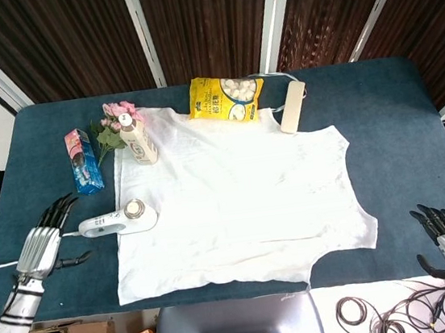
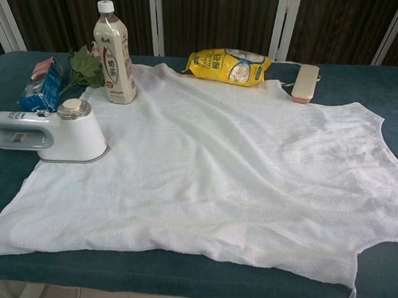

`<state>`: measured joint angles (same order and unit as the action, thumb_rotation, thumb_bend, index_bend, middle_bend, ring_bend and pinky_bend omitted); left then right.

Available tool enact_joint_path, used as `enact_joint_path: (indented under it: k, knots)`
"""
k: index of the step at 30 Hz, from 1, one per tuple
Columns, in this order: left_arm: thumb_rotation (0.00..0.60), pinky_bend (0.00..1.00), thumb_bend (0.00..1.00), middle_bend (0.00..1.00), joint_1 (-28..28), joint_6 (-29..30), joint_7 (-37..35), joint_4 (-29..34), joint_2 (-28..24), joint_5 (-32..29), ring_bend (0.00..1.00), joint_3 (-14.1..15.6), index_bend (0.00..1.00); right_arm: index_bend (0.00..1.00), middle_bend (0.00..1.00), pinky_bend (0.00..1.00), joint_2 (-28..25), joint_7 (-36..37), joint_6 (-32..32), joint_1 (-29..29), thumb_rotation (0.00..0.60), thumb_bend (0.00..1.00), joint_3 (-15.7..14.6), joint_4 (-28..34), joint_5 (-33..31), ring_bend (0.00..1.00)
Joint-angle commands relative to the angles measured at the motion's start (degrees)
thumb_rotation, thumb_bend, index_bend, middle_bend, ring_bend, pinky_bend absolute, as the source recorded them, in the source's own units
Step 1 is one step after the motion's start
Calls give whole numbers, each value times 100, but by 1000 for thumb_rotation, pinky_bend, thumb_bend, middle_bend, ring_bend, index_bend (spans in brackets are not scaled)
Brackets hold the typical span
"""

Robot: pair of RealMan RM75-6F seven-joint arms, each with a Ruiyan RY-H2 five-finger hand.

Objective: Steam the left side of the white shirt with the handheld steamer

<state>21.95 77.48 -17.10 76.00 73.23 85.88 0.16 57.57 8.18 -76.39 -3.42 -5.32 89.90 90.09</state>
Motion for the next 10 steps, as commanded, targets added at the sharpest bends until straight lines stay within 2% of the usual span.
enact_joint_path:
  k: [1, 4, 6, 10]
  knots:
    - [600, 112, 0, 0, -1012, 953, 842, 656, -244, -120, 0, 368, 0, 0, 0, 0, 10, -17, -26, 7, 600, 363, 20, 12, -11, 0]
    - [600, 112, 0, 0, -1146, 869, 915, 662, -244, 75, 0, 601, 0, 0, 0, 0, 22, -70, -31, 7, 600, 363, 43, 22, -38, 0]
    - [600, 112, 0, 0, -1158, 904, 776, 683, -285, 200, 0, 609, 0, 0, 0, 0, 22, -77, -39, 9, 600, 363, 51, 36, -42, 0]
    - [600, 107, 0, 0, -1190, 946, 1086, 649, -211, 192, 0, 482, 0, 0, 0, 0, 36, -129, -83, 29, 600, 363, 46, 49, -10, 0]
